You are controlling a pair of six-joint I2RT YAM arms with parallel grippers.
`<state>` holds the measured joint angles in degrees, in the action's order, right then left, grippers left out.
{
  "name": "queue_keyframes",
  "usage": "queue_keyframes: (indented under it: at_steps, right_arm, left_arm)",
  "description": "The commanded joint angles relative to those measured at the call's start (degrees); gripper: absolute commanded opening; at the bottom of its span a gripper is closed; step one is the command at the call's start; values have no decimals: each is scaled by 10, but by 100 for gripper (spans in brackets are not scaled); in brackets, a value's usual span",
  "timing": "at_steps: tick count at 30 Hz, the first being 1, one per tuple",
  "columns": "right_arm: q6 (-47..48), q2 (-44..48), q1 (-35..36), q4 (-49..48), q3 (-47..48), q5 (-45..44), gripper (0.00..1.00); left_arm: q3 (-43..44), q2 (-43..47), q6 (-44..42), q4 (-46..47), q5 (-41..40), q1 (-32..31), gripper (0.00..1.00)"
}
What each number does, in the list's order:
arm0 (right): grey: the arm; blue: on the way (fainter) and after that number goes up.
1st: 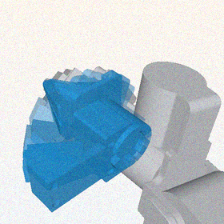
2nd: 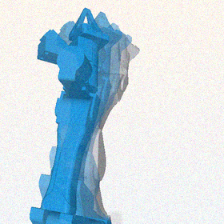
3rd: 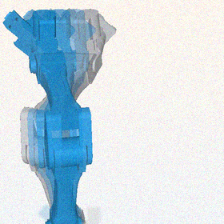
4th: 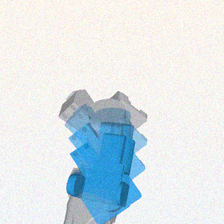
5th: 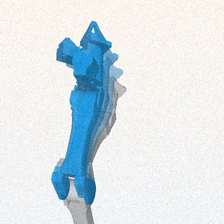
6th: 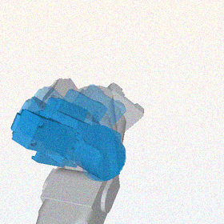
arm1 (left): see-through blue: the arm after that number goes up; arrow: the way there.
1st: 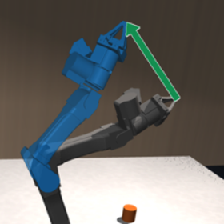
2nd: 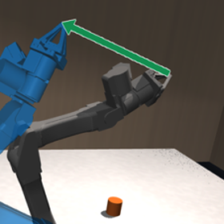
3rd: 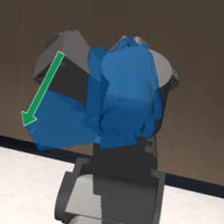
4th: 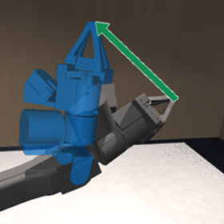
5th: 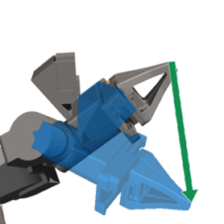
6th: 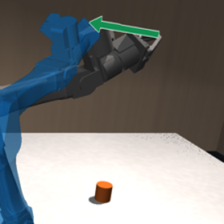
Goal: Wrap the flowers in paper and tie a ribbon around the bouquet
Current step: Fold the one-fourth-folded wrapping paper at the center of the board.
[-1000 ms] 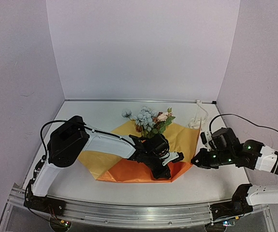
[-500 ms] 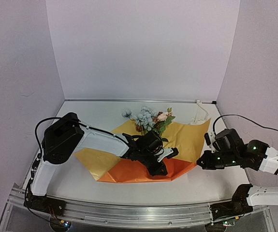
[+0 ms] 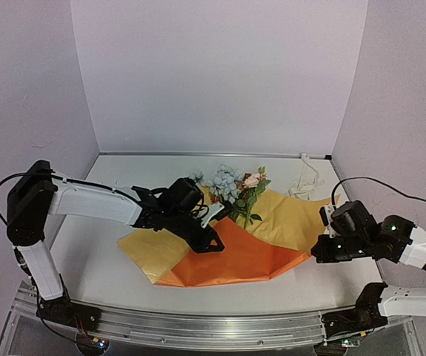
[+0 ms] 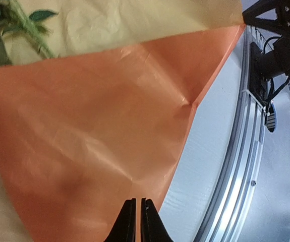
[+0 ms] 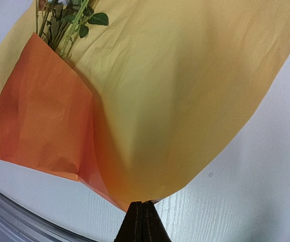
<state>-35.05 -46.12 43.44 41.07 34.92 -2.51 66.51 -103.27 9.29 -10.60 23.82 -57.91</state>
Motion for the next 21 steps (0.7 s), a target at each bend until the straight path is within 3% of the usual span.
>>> queue_keyframes:
  at_steps: [1, 6, 13, 21]
  right_arm:
    - [15, 9, 2, 17, 13, -32, 0]
    - [27, 8, 2, 18, 19, -27, 0]
    - [41, 7, 2, 20, 33, 4, 0]
    - [26, -41, 3, -35, 72, 108, 0]
  left_arm:
    - [-76, 47, 45, -39, 6, -1, 4]
    - [-121, 38, 56, -40, -13, -1, 0]
    - [-91, -20, 57, -9, -34, -1, 0]
    - [-82, -41, 68, 18, -41, 0, 0]
